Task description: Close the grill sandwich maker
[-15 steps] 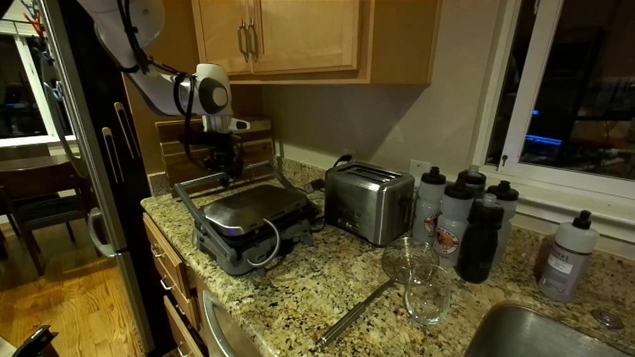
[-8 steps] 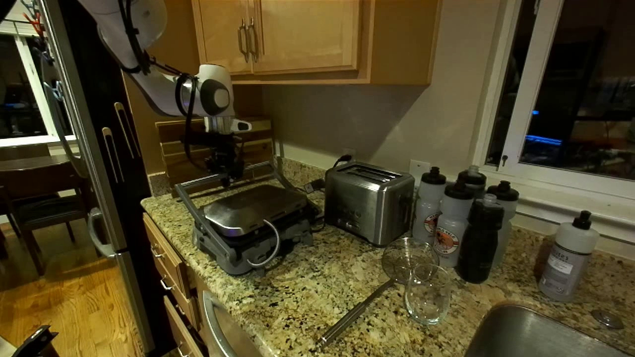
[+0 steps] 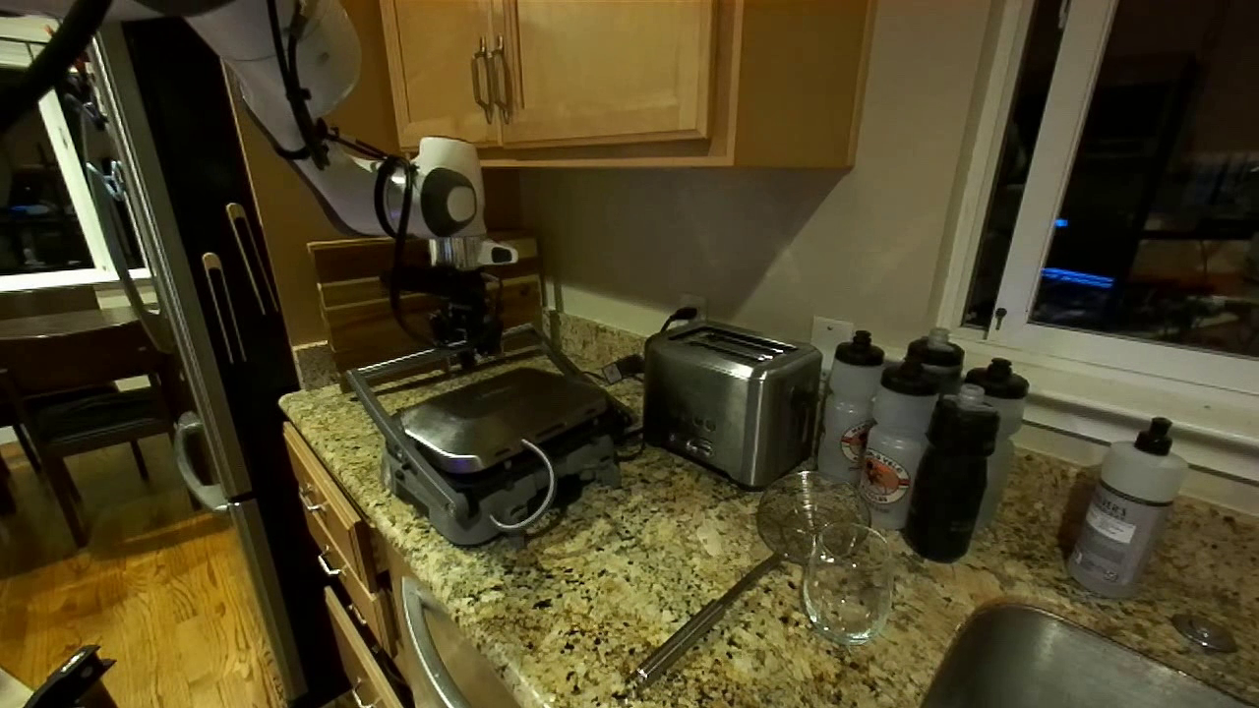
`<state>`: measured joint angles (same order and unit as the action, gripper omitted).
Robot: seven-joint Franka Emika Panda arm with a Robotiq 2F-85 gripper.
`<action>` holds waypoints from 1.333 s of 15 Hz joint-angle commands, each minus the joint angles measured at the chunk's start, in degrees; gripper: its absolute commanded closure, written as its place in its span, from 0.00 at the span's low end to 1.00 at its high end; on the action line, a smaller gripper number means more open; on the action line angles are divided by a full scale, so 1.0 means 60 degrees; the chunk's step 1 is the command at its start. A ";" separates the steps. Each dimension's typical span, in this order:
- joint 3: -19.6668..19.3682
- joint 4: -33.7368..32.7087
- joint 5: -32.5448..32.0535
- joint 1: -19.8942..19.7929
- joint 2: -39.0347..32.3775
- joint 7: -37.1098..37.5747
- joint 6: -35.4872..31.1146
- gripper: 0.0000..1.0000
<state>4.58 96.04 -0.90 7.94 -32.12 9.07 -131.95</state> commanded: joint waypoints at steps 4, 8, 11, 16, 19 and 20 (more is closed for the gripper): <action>-0.0030 -0.0363 0.0065 0.0085 0.0058 -0.0161 0.0585 0.59; 0.0060 -0.0255 0.0049 0.0107 0.0589 -0.0408 0.1585 0.33; 0.0021 -0.0178 -0.0140 0.0218 0.1180 -0.0286 0.2301 0.14; 0.0006 0.0491 -0.0186 0.0113 0.2601 -0.0307 0.2685 0.00; -0.0150 0.1398 -0.0384 -0.0068 0.3776 -0.0345 0.2711 0.00; -0.0185 0.1640 -0.0413 -0.0138 0.4078 -0.0340 0.2728 0.00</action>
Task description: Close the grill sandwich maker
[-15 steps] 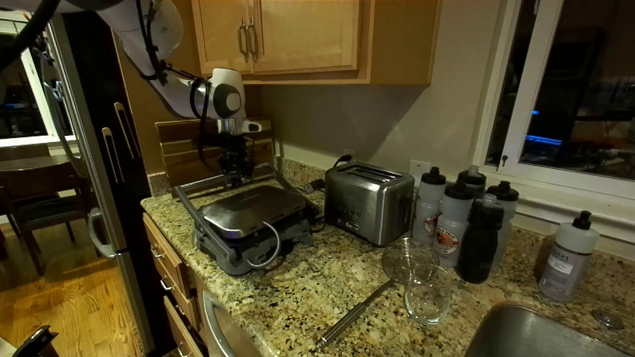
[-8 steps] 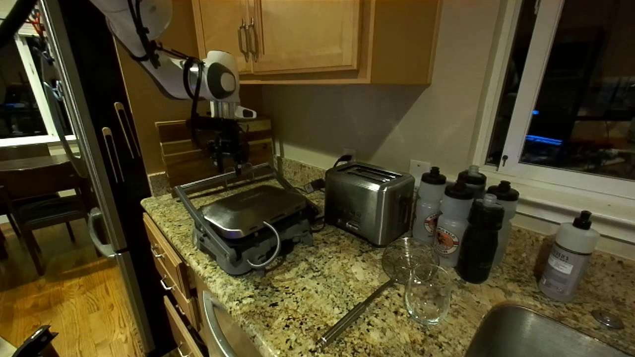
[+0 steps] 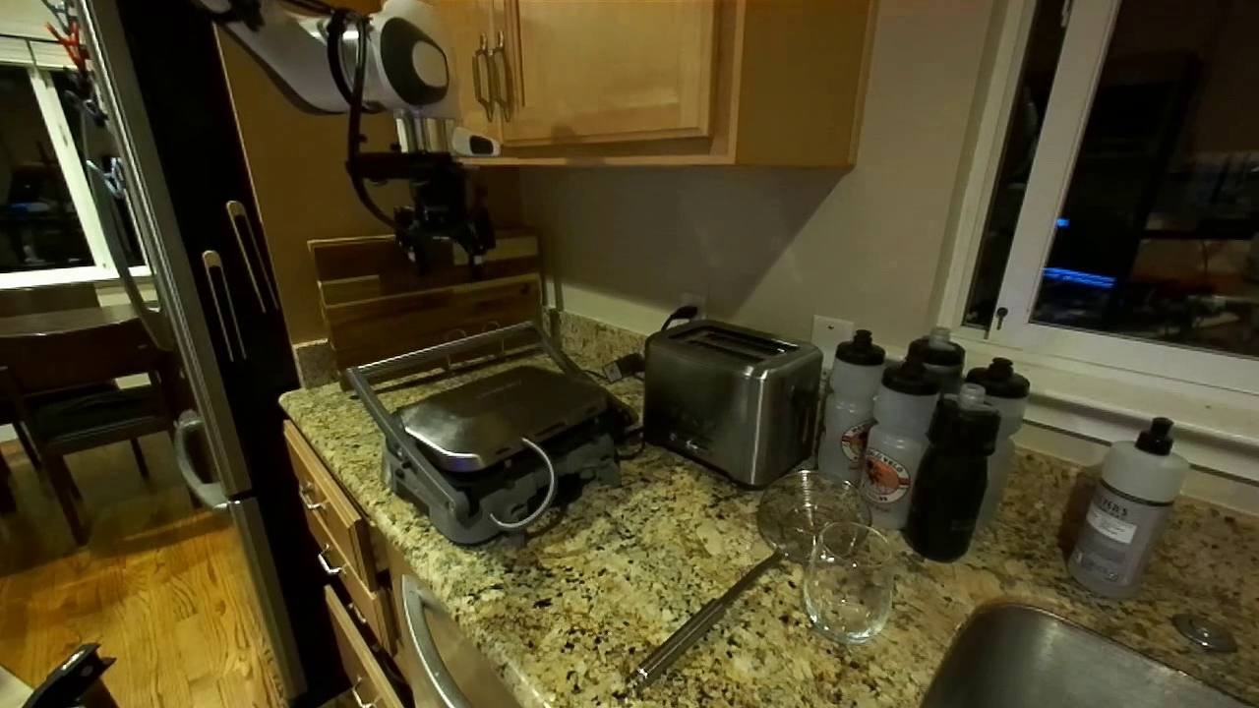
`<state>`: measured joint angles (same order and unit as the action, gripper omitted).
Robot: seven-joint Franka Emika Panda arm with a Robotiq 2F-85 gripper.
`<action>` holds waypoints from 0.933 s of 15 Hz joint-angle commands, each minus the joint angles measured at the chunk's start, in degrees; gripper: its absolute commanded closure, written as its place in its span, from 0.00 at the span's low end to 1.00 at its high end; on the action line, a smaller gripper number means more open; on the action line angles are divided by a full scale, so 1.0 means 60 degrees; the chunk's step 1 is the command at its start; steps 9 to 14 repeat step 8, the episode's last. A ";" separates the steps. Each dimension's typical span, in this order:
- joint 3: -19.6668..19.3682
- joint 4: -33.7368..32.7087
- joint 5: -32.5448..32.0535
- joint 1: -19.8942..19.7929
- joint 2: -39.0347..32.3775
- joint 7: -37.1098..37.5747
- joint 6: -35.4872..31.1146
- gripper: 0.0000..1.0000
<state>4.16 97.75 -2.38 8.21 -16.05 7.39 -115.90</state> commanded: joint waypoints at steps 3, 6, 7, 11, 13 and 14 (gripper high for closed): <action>-0.0077 0.0816 -0.0055 -0.0260 0.1019 -0.0003 0.0059 0.00; -0.0072 0.0898 -0.0050 -0.0308 0.1148 -0.0014 0.0050 0.00; -0.0057 0.0864 -0.0050 -0.0289 0.1054 -0.0014 0.0037 0.00; -0.0045 0.0853 -0.0049 -0.0278 0.0988 -0.0014 0.0033 0.00; -0.0045 0.0853 -0.0049 -0.0278 0.0988 -0.0014 0.0033 0.00; -0.0045 0.0853 -0.0049 -0.0278 0.0988 -0.0014 0.0033 0.00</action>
